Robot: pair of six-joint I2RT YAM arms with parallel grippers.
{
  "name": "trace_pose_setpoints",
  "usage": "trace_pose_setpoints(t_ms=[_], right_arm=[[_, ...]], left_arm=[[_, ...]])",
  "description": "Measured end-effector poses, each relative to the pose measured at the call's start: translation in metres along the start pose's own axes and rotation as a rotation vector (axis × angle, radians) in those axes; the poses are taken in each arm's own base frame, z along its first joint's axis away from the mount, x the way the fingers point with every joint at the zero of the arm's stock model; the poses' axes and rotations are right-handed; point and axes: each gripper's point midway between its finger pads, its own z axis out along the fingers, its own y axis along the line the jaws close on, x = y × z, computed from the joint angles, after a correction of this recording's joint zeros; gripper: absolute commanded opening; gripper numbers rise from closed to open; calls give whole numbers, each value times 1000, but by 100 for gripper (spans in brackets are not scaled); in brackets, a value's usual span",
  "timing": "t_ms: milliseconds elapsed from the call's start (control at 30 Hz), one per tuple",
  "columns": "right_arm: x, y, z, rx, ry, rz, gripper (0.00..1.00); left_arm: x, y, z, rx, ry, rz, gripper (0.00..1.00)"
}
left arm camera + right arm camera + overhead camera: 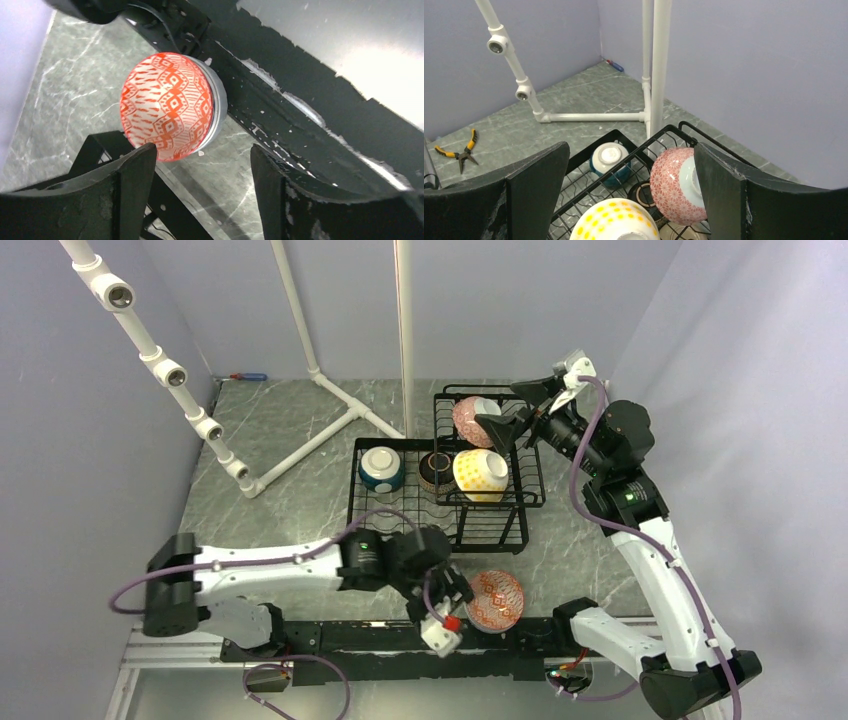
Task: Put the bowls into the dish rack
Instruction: Pick up the bowl from the center of the board.
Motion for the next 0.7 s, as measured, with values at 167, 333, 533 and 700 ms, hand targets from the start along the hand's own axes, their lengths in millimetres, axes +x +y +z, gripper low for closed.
trace_pose_setpoints(t_ms=[167, 333, 533, 700], right_arm=[[5, -1, 0, -2, 10, 7, 100], [9, -1, -1, -3, 16, 17, 100], [8, 0, -3, 0, 11, 16, 100], [5, -1, -5, 4, 4, 12, 100]], left_arm=[[17, -6, 38, 111, 109, 58, 46], [32, -4, 56, 178, 176, 73, 41], [35, 6, 65, 216, 203, 115, 41], [45, -3, 70, 273, 221, 130, 40]])
